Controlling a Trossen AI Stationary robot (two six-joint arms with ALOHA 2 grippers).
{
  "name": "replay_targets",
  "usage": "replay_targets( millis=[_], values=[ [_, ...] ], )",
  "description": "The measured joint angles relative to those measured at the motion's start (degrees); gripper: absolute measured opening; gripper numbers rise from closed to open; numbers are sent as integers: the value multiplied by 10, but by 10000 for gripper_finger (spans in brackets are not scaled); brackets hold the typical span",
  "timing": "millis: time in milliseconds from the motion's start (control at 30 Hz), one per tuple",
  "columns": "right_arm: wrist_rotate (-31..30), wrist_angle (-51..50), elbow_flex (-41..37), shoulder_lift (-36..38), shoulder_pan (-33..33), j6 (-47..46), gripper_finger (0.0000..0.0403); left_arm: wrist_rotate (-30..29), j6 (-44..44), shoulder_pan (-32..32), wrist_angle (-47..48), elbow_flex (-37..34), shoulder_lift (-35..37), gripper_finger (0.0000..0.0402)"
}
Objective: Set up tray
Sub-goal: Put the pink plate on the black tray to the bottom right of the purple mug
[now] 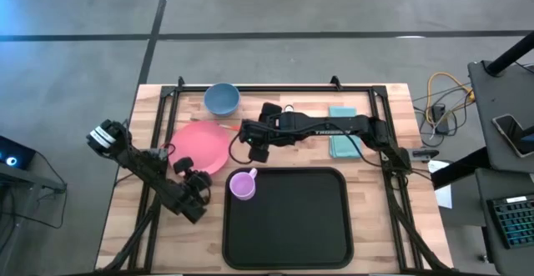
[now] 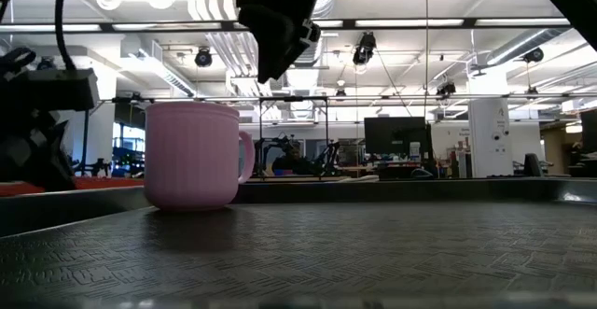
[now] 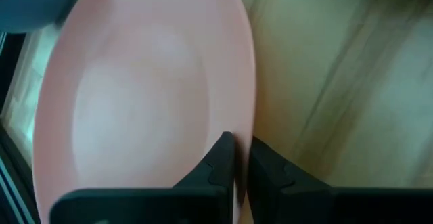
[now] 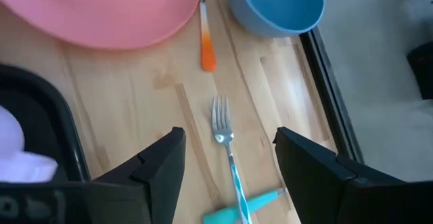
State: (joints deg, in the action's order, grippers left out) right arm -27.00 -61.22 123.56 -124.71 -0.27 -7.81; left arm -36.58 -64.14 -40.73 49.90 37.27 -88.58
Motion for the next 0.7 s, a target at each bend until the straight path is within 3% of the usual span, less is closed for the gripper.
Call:
replay_targets(
  millis=[367,700],
  values=[
    [-6,7,27,45,0,-32,214,-22,-6,0,115,92,2,1],
    [-104,-6,27,113,19,-28,214,-77,-13,-1,291,239,2,2]
  ],
)
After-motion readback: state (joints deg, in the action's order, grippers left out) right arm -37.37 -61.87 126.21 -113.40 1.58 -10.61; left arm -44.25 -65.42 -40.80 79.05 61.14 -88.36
